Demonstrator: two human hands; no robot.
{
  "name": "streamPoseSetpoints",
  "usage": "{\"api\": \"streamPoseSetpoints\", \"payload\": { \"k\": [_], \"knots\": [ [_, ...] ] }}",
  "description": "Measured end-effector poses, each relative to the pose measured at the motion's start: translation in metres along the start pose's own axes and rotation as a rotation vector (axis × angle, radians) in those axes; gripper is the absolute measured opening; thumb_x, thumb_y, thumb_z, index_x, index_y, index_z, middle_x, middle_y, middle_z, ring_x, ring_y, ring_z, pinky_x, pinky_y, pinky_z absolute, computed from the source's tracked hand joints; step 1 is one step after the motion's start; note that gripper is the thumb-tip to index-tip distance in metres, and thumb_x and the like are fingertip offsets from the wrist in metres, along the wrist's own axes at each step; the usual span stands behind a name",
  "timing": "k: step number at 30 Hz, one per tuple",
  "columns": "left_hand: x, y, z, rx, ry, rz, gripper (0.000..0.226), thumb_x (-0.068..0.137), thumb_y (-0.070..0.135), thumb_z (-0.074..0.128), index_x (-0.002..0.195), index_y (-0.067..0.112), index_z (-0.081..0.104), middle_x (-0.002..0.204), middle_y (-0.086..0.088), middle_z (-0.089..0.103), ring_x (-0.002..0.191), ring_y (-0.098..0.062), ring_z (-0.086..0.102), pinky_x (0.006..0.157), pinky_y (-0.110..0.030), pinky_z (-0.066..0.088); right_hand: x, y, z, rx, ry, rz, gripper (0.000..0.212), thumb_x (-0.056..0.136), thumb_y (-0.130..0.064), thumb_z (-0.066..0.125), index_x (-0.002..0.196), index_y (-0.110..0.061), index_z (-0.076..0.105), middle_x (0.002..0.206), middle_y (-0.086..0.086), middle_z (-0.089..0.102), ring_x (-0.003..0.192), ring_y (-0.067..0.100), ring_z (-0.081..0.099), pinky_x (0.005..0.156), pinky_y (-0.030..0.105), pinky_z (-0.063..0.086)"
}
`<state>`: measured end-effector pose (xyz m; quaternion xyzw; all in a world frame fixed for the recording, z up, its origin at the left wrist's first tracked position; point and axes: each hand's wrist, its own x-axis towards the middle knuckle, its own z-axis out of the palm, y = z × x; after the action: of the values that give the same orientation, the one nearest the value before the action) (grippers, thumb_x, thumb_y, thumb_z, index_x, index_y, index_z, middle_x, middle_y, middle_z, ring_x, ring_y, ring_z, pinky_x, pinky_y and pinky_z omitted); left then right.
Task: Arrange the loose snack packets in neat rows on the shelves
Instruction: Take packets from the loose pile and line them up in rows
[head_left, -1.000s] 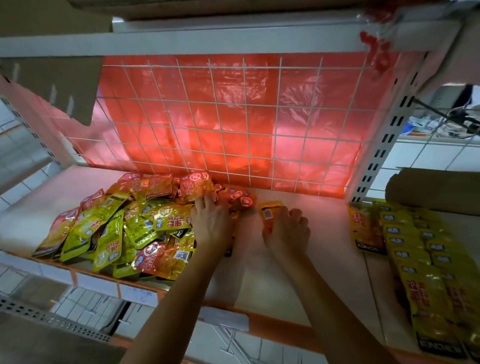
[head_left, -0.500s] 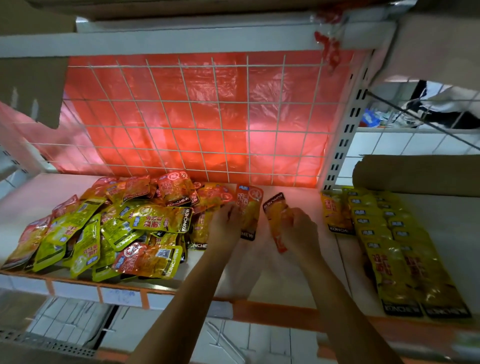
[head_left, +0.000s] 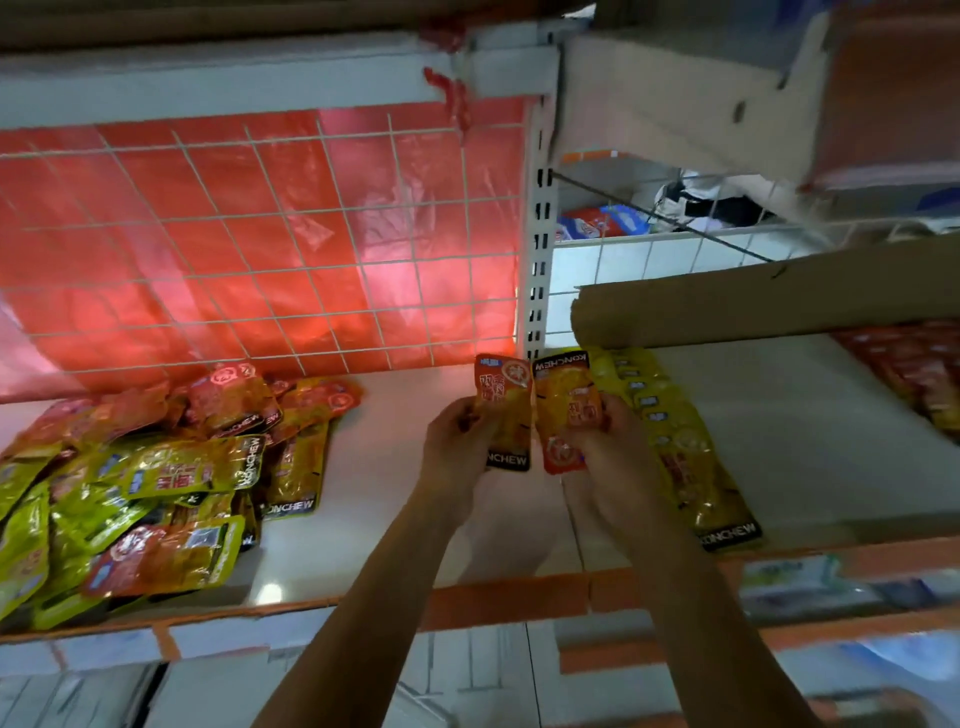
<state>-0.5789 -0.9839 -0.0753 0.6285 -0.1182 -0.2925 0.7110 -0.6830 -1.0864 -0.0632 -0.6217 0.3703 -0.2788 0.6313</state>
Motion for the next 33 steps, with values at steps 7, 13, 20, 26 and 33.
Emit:
{"api": "streamPoseSetpoints", "payload": {
  "k": [7,13,20,26,33],
  "knots": [
    [0.000,-0.007,0.096,0.031,-0.060,0.066,0.008,0.090,0.016,0.064,0.085,0.014,0.070,0.087,-0.010,0.072,0.080,-0.026,0.069,0.071,-0.039,0.055,0.025,-0.008,-0.102,-0.029,0.126,-0.048,0.052,0.072,0.004,0.070,0.116,-0.021,0.058,0.098,-0.001,0.065,0.086,0.017,0.065,0.073,0.037,0.057],
    [0.004,-0.028,0.206,0.100,-0.032,0.051,0.007,0.089,0.022,0.066,0.084,0.020,0.069,0.087,0.000,0.071,0.084,-0.018,0.066,0.074,-0.034,0.050,0.062,-0.009,-0.207,-0.022,0.204,-0.057,0.040,0.071,0.006,0.070,0.098,-0.018,0.054,0.099,0.014,0.066,0.089,0.033,0.065,0.079,0.051,0.055],
    [0.004,-0.055,0.309,0.088,-0.041,0.027,0.010,0.090,0.024,0.065,0.083,0.019,0.070,0.073,0.009,0.073,0.066,0.000,0.067,0.057,-0.014,0.049,0.098,-0.002,-0.309,-0.007,0.217,-0.077,0.033,0.070,0.003,0.073,0.099,-0.010,0.065,0.091,0.013,0.068,0.084,0.033,0.065,0.074,0.048,0.053],
    [0.001,-0.068,0.348,0.088,-0.046,-0.083,0.007,0.089,0.019,0.065,0.085,0.020,0.071,0.084,0.001,0.073,0.072,-0.009,0.070,0.059,-0.021,0.052,0.103,0.003,-0.362,0.150,0.266,-0.126,0.019,0.081,-0.003,0.069,0.082,-0.022,0.067,0.090,0.007,0.069,0.086,0.029,0.066,0.075,0.043,0.053],
    [-0.003,-0.084,0.369,0.292,-0.122,-0.085,0.005,0.086,0.022,0.070,0.087,0.017,0.073,0.083,-0.003,0.073,0.071,-0.014,0.067,0.061,-0.025,0.053,0.103,0.012,-0.397,0.338,0.409,0.017,0.005,0.086,-0.021,0.070,0.081,-0.021,0.069,0.088,0.010,0.068,0.091,0.033,0.064,0.077,0.044,0.054]
  ]
}}
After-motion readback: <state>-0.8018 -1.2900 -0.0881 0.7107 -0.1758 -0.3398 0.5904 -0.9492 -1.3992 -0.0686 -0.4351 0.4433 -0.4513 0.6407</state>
